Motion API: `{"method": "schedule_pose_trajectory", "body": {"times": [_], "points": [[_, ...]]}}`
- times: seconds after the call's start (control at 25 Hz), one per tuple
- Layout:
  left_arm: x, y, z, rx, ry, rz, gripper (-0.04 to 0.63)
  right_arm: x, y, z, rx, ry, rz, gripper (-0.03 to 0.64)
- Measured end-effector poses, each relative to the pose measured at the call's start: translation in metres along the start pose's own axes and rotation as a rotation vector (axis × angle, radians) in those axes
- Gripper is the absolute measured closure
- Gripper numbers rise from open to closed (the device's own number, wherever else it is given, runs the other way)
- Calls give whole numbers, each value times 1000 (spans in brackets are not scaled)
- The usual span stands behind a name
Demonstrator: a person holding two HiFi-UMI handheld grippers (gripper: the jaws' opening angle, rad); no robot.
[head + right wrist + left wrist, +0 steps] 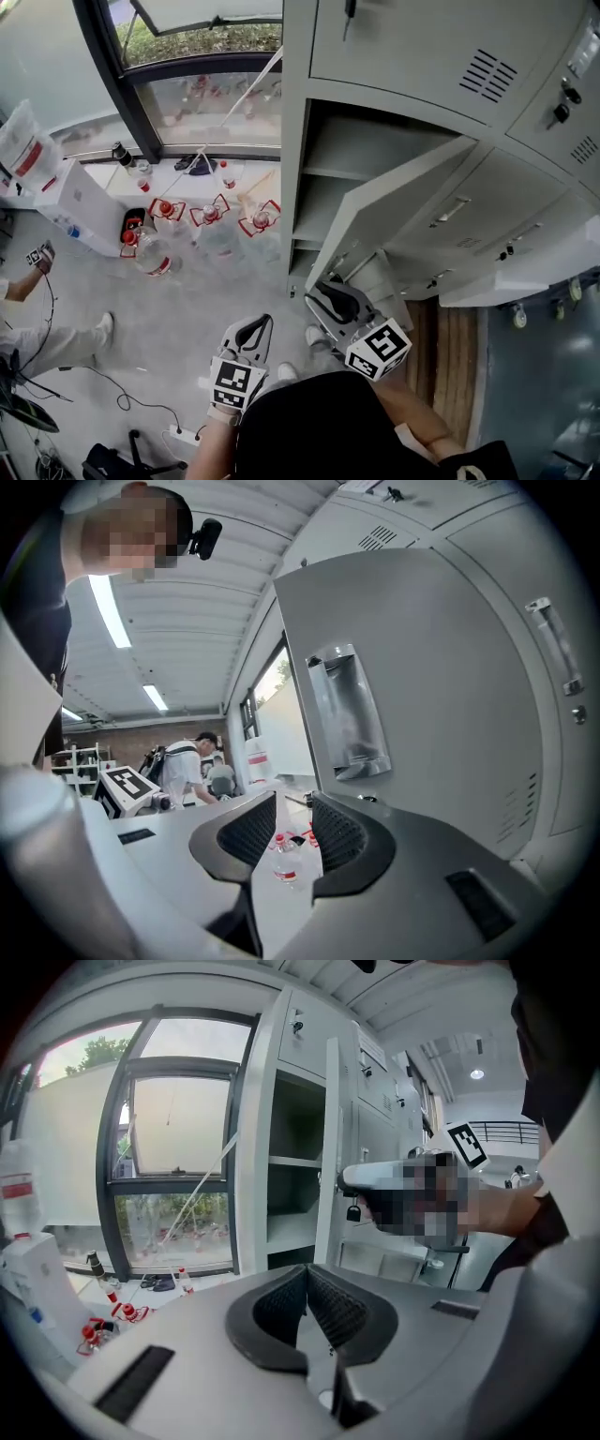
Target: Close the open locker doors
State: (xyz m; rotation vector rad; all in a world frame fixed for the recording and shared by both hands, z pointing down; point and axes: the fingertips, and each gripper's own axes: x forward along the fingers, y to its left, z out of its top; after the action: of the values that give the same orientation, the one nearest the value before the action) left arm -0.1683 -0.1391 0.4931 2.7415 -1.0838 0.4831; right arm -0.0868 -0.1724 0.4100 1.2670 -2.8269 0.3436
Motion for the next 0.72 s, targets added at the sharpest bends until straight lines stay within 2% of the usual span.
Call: {"method": "schedule_pose_trajectory", "body": {"times": [0.32,0.72], "points": [[19,28,6,-26,10,84,577,41,-17,6,1,18,120,472],[42,56,15,-61,19,180,577,77,-59,12,24,30,171,472]]}}
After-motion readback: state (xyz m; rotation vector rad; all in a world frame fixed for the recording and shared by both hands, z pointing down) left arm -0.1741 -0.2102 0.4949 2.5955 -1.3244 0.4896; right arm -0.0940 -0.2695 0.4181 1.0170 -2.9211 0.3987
